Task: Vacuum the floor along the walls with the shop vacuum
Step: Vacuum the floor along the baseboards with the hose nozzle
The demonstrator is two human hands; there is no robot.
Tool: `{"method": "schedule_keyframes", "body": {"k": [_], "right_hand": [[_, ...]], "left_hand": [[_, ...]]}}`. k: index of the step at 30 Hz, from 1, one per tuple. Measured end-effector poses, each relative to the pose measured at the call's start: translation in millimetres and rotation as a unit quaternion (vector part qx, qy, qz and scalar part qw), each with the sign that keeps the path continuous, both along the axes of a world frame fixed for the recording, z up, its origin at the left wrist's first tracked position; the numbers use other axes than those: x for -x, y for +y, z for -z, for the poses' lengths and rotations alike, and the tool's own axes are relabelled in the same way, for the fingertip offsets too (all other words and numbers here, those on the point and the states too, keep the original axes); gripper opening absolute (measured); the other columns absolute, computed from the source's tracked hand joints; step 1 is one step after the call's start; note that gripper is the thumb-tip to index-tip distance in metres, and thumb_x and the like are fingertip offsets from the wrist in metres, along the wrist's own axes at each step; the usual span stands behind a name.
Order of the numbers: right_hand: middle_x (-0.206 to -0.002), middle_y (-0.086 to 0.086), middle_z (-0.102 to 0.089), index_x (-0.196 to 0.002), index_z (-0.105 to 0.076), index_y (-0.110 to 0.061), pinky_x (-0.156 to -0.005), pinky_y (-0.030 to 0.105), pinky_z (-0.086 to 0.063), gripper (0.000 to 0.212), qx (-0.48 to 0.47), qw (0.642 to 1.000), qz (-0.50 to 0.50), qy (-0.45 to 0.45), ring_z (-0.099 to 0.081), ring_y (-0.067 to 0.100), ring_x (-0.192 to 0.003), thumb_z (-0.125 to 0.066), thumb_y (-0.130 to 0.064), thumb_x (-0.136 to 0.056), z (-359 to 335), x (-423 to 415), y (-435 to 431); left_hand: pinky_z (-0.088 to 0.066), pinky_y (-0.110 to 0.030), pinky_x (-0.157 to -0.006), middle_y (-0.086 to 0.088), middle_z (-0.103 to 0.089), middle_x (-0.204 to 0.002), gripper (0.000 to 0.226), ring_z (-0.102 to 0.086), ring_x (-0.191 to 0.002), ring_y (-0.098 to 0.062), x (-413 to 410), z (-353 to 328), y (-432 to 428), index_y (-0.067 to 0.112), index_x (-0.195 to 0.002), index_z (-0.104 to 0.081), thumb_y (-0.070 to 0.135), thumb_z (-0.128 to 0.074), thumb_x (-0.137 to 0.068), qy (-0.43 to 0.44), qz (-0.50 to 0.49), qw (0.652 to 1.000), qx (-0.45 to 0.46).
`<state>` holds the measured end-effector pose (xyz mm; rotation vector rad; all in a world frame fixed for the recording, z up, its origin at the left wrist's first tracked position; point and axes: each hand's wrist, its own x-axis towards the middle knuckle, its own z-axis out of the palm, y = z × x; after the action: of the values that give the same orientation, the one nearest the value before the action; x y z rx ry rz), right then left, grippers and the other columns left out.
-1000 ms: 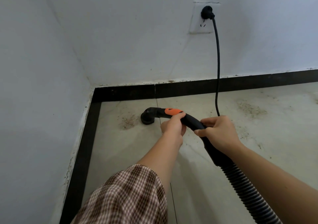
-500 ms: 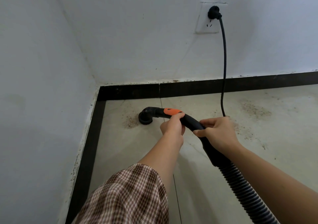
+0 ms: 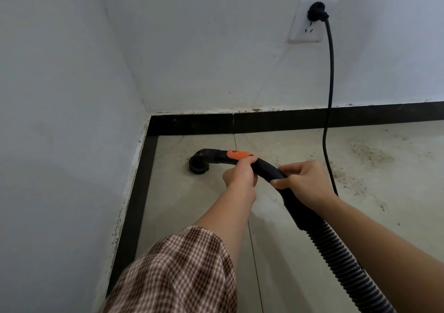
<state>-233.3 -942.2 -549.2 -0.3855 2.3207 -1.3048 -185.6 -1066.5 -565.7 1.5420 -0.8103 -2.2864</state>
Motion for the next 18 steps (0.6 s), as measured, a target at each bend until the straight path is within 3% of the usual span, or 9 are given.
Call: {"method": "schedule_keyframes", "body": {"k": [9, 14, 18], "right_hand": [[-0.072, -0.008, -0.073, -0.106, -0.075, -0.014, -0.045, 0.022, -0.052, 0.035, 0.002, 1.0, -0.005, -0.017, -0.069, 0.018, -0.052, -0.082, -0.008, -0.072, 5, -2, -5], [-0.072, -0.007, -0.072, -0.106, -0.074, -0.014, -0.046, 0.025, -0.055, 0.033, 0.003, 1.0, -0.016, -0.014, -0.07, 0.022, -0.055, -0.081, -0.009, -0.074, 10, -4, -16], [-0.072, -0.001, -0.072, -0.093, -0.074, -0.021, -0.049, 0.034, -0.06, 0.024, 0.008, 1.0, -0.025, -0.017, -0.069, 0.028, -0.056, -0.08, -0.008, -0.075, 10, -5, -26]], "left_hand": [[-0.048, -0.023, -0.055, -0.008, -0.069, -0.086, 0.024, -0.067, -0.072, -0.017, -5, 0, -4, 0.013, -0.084, -0.053, 0.011, -0.076, -0.078, -0.006, -0.006, 1.0, 0.001], [-0.048, -0.025, -0.054, -0.009, -0.07, -0.086, 0.025, -0.068, -0.073, -0.018, -7, 2, -14, 0.011, -0.086, -0.055, 0.012, -0.078, -0.076, -0.01, -0.021, 1.0, 0.003], [-0.048, -0.025, -0.055, -0.009, -0.069, -0.083, 0.025, -0.068, -0.071, -0.017, -9, 3, -21, 0.011, -0.084, -0.054, 0.01, -0.078, -0.076, -0.007, -0.036, 0.999, 0.015]]}}
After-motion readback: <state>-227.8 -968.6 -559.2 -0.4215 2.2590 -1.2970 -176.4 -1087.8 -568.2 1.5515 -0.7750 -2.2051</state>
